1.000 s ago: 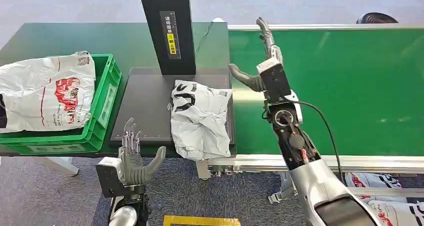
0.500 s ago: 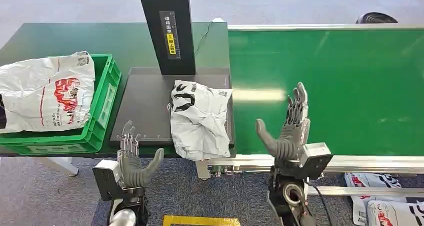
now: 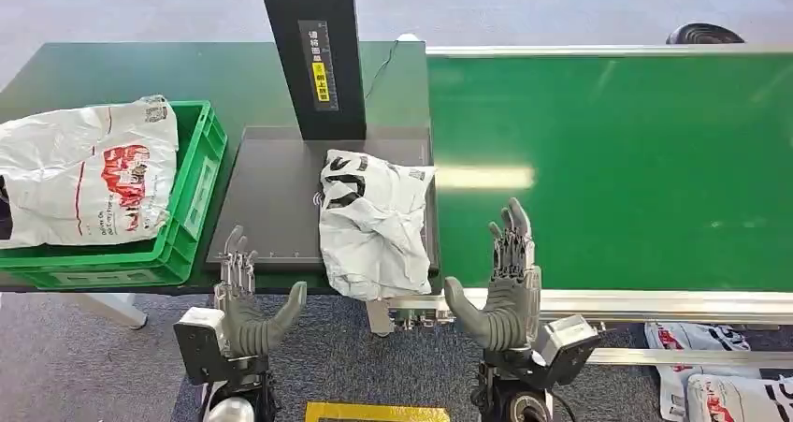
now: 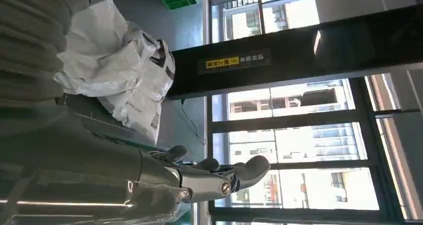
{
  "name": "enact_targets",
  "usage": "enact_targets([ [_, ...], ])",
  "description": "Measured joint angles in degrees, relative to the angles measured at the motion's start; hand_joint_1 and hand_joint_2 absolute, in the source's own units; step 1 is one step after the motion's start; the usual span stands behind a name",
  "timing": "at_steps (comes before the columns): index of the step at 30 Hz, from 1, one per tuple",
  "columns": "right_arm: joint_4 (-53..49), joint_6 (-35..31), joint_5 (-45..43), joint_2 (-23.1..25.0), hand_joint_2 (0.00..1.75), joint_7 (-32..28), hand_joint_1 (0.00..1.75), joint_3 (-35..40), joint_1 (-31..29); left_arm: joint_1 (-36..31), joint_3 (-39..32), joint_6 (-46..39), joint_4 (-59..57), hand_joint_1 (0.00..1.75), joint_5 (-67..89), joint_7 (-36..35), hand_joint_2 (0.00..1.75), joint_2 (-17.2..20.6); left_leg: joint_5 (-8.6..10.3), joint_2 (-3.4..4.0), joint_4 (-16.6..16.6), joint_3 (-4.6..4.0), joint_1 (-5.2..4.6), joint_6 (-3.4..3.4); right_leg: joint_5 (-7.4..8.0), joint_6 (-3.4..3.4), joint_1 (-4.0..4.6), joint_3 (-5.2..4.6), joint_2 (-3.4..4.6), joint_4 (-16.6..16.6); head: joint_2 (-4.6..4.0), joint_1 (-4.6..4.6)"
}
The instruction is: Moved the parcel from conveyor to table for the left to box.
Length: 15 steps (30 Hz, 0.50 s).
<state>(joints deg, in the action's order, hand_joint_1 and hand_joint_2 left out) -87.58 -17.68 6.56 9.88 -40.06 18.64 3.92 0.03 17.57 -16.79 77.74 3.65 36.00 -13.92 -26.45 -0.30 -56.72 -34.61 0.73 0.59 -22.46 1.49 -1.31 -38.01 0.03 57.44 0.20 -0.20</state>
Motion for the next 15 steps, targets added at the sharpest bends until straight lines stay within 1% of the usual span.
enact_targets([
  [4,0.0,0.9,0.5,0.9,1.75,0.0,0.0,0.0,0.2,-0.7,0.3,2.1,1.6,0.0,3.7,-3.2,1.75,0.9,0.02,0.0,0.0,0.04,-0.01,0.0,0.01,0.0,0.0,0.03,0.0,0.0,0.0,0.02],
  [8,0.0,1.7,0.9,1.3,1.75,0.0,0.0,-0.1,0.4,-3.7,0.3,4.5,2.4,0.0,9.1,-6.2,1.75,3.0,0.04,0.01,0.0,0.09,0.0,0.01,0.03,-0.01,0.0,0.05,0.0,0.0,0.0,0.0],
  [12,-0.1,1.8,0.6,1.3,1.75,0.0,0.0,-0.1,0.4,-9.8,-0.3,7.8,1.7,0.0,14.4,-10.0,1.75,6.3,0.09,0.01,0.0,0.11,0.0,0.02,0.06,-0.04,0.0,0.06,0.0,0.0,0.0,-0.02],
  [15,-0.1,1.4,-0.7,1.3,1.75,0.0,0.0,0.1,0.4,-17.0,-0.3,10.8,-2.2,0.0,17.0,-11.0,1.75,9.5,0.18,-0.01,0.0,0.11,0.0,0.02,0.09,-0.06,0.01,0.07,-0.01,0.0,0.0,0.0],
])
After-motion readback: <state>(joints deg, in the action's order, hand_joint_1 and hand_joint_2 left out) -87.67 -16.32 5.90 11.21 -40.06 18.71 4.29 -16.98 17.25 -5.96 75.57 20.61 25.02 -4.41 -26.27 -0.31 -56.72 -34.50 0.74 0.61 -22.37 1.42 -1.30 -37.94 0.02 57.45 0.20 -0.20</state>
